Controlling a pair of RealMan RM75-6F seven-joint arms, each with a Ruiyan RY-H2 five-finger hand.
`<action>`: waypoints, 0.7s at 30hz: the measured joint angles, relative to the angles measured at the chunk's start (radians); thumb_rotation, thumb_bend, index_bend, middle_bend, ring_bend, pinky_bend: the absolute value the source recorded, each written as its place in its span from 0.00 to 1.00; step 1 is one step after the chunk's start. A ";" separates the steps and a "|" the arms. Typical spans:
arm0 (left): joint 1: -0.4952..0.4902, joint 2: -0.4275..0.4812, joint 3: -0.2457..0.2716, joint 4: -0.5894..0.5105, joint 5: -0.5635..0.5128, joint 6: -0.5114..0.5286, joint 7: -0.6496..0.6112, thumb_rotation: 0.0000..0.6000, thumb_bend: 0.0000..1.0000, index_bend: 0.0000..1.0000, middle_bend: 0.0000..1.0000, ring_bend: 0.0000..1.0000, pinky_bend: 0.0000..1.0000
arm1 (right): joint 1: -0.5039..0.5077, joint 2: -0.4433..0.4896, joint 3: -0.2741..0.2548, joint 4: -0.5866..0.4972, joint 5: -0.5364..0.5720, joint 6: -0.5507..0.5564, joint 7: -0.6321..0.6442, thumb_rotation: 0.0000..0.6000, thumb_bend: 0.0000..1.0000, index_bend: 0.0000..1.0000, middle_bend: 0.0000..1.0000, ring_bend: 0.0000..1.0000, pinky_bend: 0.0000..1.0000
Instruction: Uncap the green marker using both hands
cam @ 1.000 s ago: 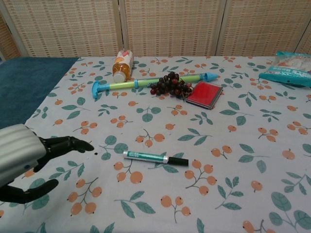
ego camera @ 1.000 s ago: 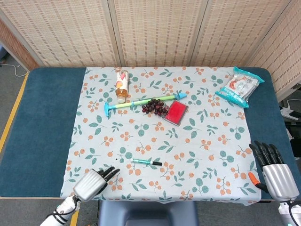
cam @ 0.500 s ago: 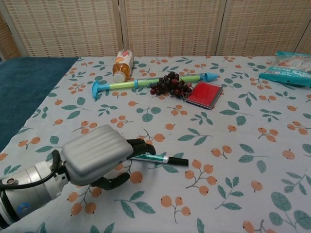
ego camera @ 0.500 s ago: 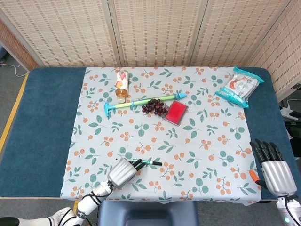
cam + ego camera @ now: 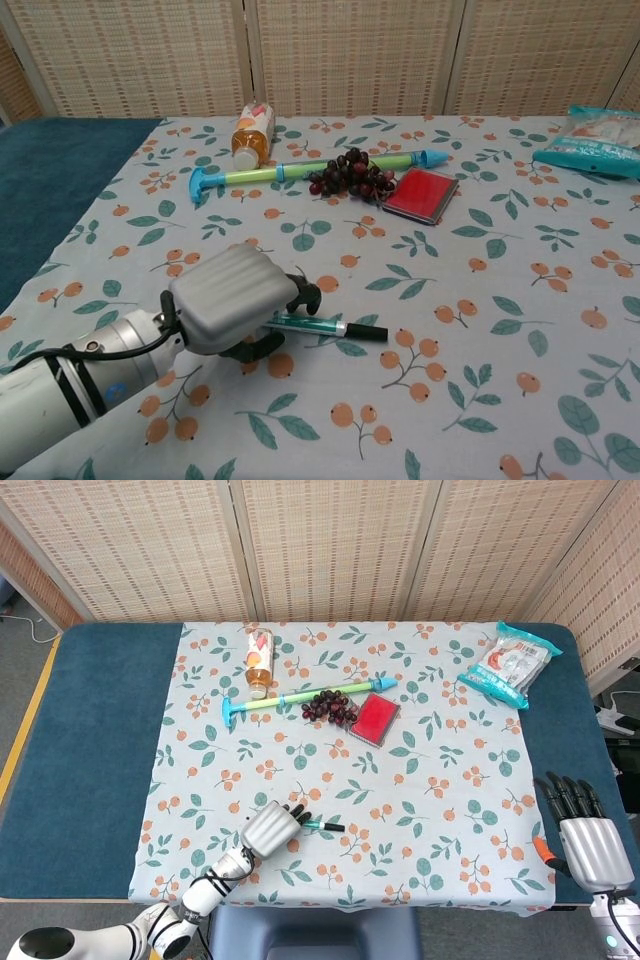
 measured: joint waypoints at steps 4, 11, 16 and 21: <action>-0.006 -0.009 0.007 0.018 -0.009 0.014 0.004 1.00 0.42 0.43 0.51 0.70 1.00 | 0.001 -0.001 -0.002 0.000 0.000 -0.002 -0.003 1.00 0.21 0.00 0.00 0.00 0.00; -0.011 -0.016 0.021 0.039 -0.006 0.056 -0.019 1.00 0.42 0.54 0.63 0.73 1.00 | 0.003 -0.006 -0.006 0.002 -0.001 -0.007 -0.011 1.00 0.21 0.00 0.00 0.00 0.00; -0.013 -0.020 0.031 0.054 0.002 0.095 -0.043 1.00 0.42 0.67 0.76 0.76 1.00 | 0.004 -0.011 -0.007 0.003 -0.003 -0.007 -0.017 1.00 0.21 0.00 0.00 0.00 0.00; -0.005 -0.036 0.031 0.069 0.008 0.158 -0.053 1.00 0.48 0.88 0.97 0.82 1.00 | 0.011 -0.040 -0.014 0.023 -0.042 -0.006 -0.012 1.00 0.21 0.00 0.00 0.00 0.00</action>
